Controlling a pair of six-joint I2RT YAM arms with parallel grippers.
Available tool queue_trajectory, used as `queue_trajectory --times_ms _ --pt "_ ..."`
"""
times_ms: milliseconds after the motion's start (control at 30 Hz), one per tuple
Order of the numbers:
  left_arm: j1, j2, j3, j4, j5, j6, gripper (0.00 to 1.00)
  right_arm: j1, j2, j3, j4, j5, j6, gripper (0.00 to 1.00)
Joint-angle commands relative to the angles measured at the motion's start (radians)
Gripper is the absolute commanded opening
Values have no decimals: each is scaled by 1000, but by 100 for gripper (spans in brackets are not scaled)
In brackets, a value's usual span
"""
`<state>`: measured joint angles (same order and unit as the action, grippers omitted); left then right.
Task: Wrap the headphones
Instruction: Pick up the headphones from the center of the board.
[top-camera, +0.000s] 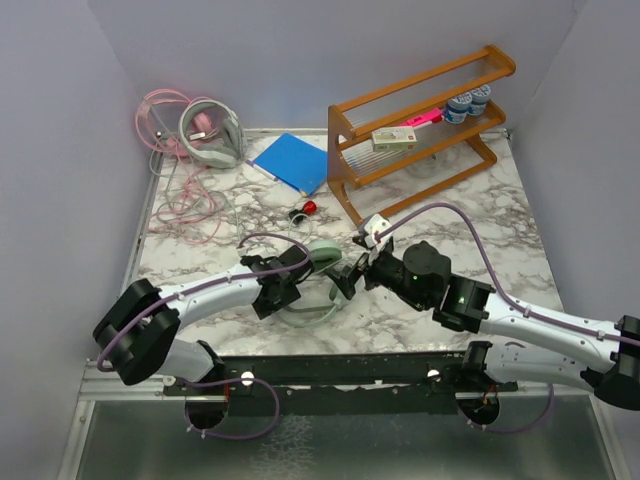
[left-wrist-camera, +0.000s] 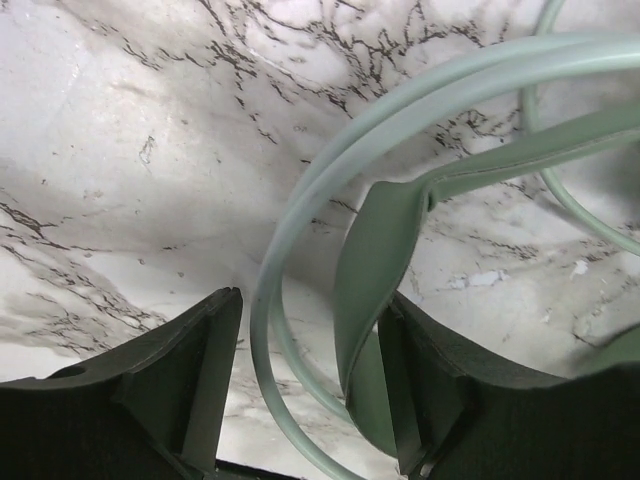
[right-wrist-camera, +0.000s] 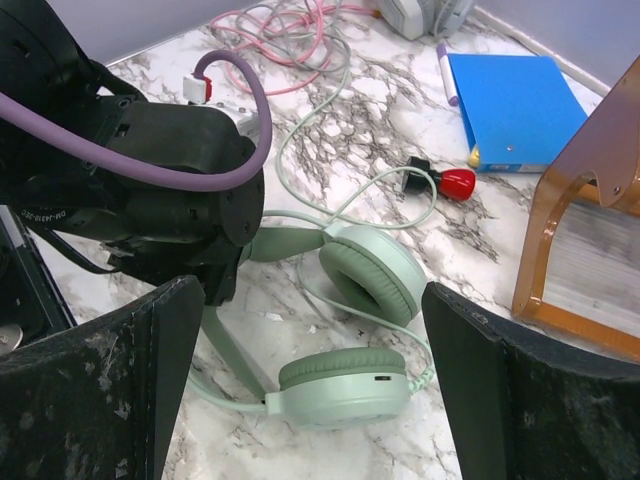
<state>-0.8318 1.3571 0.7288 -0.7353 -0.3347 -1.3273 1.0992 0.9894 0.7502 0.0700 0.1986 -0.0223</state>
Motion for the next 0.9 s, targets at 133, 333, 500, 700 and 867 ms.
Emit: queue_trajectory --times_ms 133,333,500,700,867 --pt "7 59 4 -23 -2 15 53 -5 -19 -14 -18 30 19 100" --pt "6 90 8 4 -8 39 15 -5 -38 -16 -28 32 20 100" --pt "5 37 27 12 -37 108 0 -8 -46 -5 -66 41 70 100" --pt "29 -37 209 1 -30 453 0 -111 -50 57 -197 53 171 100" --pt "35 -43 503 -182 -55 672 0 -206 -106 98 -239 29 197 100"
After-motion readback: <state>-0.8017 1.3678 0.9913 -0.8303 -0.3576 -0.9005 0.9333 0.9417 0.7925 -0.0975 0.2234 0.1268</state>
